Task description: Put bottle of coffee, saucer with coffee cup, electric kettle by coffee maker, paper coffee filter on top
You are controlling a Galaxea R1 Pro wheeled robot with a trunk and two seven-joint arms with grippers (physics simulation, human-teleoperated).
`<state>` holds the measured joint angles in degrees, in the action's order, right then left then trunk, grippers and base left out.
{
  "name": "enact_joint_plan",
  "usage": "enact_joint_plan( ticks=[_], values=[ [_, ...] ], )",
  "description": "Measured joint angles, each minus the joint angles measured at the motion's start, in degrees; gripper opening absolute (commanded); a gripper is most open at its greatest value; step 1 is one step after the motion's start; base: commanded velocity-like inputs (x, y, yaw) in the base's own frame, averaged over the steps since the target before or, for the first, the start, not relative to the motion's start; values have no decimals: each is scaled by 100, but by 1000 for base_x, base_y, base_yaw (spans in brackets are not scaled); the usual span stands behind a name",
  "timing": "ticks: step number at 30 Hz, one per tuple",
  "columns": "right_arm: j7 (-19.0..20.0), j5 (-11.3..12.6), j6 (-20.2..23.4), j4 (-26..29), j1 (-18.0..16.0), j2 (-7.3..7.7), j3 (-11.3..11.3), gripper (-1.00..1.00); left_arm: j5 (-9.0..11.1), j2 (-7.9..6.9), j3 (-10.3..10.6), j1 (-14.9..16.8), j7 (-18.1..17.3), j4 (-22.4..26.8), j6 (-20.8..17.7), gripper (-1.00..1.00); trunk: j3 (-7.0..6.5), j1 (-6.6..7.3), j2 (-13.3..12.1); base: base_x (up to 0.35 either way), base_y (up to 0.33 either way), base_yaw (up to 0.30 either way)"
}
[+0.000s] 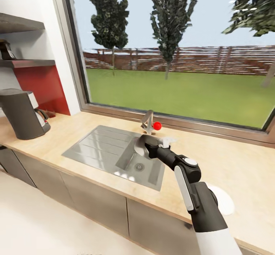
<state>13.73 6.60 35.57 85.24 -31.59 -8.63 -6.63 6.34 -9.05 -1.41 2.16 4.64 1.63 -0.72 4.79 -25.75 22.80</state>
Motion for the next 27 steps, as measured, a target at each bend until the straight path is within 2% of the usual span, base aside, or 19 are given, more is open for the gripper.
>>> enact_joint_plan(
  ticks=[27],
  values=[
    [6,0,0,0,0,-2,-1,-100,-1,8,1,0,-3,0,0,100,-142,0,0,0,0,238]
  ],
)
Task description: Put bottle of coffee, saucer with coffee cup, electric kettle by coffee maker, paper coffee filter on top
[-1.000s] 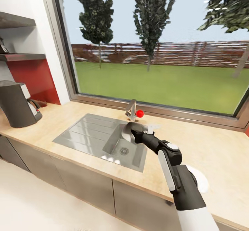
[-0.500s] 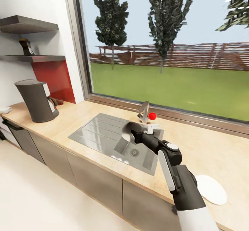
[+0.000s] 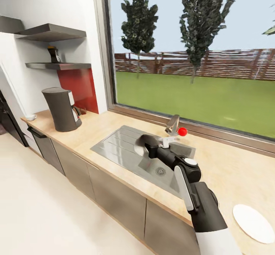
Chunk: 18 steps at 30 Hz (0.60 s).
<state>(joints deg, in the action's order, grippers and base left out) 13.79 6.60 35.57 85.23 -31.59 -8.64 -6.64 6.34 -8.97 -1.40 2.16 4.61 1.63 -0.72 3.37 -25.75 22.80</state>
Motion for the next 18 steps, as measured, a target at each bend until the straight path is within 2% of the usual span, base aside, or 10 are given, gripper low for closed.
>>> enact_joint_plan(
  ticks=[6,18],
  values=[
    [4,3,0,4,0,2,0,-100,10,0,5,0,0,0,-6,100,-31,2,2,43,25,238],
    [9,1,-1,3,1,-4,0,-100,24,0,0,0,1,0,-7,100,-95,3,0,253,179,238]
  ],
)
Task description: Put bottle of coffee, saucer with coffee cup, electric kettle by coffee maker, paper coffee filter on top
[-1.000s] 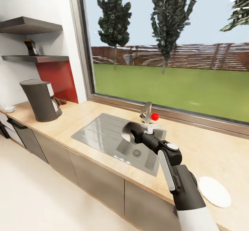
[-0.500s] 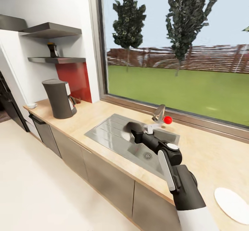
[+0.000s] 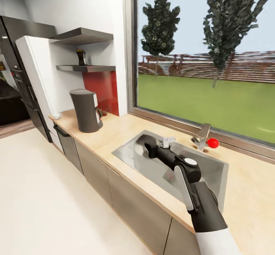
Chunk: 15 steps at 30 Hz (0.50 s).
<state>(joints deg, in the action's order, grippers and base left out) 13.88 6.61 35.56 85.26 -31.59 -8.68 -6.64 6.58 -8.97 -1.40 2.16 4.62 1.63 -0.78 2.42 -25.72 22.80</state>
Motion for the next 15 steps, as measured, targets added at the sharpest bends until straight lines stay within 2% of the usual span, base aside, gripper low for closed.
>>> enact_joint_plan(
  ticks=[6,15],
  values=[
    [0,0,0,1,0,0,0,-100,19,0,0,0,0,0,1,100,-28,0,0,270,222,186],
    [0,1,0,3,1,1,1,-100,-6,0,6,1,1,-1,0,100,-31,0,-1,249,251,12]
  ],
)
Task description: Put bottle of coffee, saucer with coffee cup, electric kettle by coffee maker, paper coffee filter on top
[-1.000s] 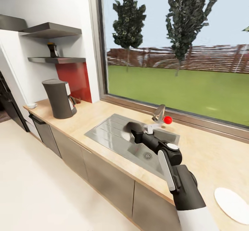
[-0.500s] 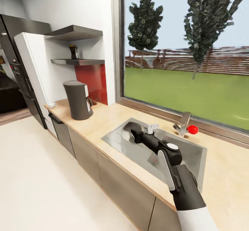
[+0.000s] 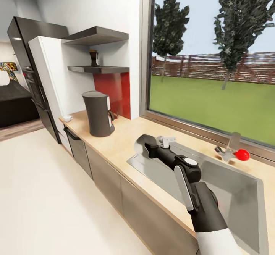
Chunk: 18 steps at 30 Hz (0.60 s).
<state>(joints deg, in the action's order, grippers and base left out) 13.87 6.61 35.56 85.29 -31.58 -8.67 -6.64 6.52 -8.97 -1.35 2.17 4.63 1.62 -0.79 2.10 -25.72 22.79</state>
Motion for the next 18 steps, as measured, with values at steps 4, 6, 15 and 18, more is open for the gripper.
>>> enact_joint_plan(
  ticks=[4,6,15,18],
  values=[
    [0,0,0,0,0,0,0,-100,0,0,0,0,0,0,0,100,0,0,0,237,260,0],
    [0,0,0,5,0,0,0,-100,-4,0,-5,0,0,0,-1,100,0,0,0,237,260,0],
    [0,0,-1,1,0,7,9,-100,-9,0,-6,0,-9,0,7,100,0,0,0,237,260,0],
    [0,0,-4,0,0,7,9,-100,-9,0,-6,0,-9,0,7,100,0,0,0,237,260,0]
  ],
)
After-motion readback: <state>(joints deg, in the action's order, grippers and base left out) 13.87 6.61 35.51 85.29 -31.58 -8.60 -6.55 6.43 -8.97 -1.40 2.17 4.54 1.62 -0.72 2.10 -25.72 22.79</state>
